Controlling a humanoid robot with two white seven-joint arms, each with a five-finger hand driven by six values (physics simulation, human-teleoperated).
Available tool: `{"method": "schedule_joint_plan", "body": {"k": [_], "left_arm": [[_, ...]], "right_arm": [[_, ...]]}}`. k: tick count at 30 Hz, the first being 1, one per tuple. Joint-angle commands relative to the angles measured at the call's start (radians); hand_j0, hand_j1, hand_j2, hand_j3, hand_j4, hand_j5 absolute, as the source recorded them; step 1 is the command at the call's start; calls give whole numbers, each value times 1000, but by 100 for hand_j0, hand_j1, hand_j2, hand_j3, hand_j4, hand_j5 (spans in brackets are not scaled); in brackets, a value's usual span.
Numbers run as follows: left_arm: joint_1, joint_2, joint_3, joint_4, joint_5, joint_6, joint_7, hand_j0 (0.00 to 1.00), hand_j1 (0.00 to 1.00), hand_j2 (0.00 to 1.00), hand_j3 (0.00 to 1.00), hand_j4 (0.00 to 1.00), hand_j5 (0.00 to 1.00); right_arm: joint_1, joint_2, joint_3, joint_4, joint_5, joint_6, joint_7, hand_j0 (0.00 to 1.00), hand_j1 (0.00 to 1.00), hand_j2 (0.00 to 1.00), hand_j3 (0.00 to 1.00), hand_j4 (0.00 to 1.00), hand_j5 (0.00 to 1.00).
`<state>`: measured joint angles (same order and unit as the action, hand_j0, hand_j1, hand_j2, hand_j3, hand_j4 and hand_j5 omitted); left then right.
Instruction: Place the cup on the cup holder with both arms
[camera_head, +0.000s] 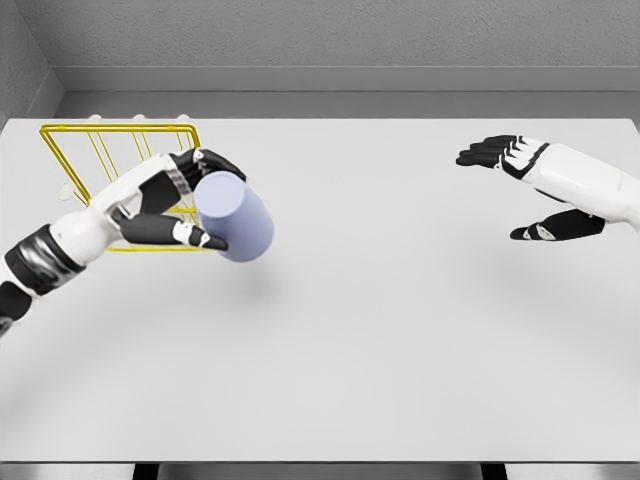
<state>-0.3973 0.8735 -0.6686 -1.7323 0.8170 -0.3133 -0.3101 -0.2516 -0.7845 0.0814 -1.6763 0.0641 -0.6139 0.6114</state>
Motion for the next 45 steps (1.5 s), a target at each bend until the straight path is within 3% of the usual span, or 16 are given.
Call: {"method": "schedule_joint_plan", "body": {"k": [1, 17, 28, 45], "left_arm": [[0, 13, 18, 5, 17, -1, 0, 58, 58, 58, 58, 58, 58], [0, 59, 61, 27, 54, -3, 0, 59, 59, 59, 59, 59, 59], [-9, 58, 70, 97, 74, -3, 0, 59, 59, 59, 59, 59, 59], [-5, 59, 92, 129, 93, -3, 0, 61, 61, 61, 61, 61, 61]], "right_arm": [[0, -1, 0, 0, -7, 3, -1, 100, 100, 100, 100, 100, 100], [-2, -1, 0, 0, -7, 3, -1, 100, 100, 100, 100, 100, 100], [0, 1, 0, 0, -7, 3, -1, 100, 100, 100, 100, 100, 100], [0, 1, 0, -2, -9, 3, -1, 100, 100, 100, 100, 100, 100]]}}
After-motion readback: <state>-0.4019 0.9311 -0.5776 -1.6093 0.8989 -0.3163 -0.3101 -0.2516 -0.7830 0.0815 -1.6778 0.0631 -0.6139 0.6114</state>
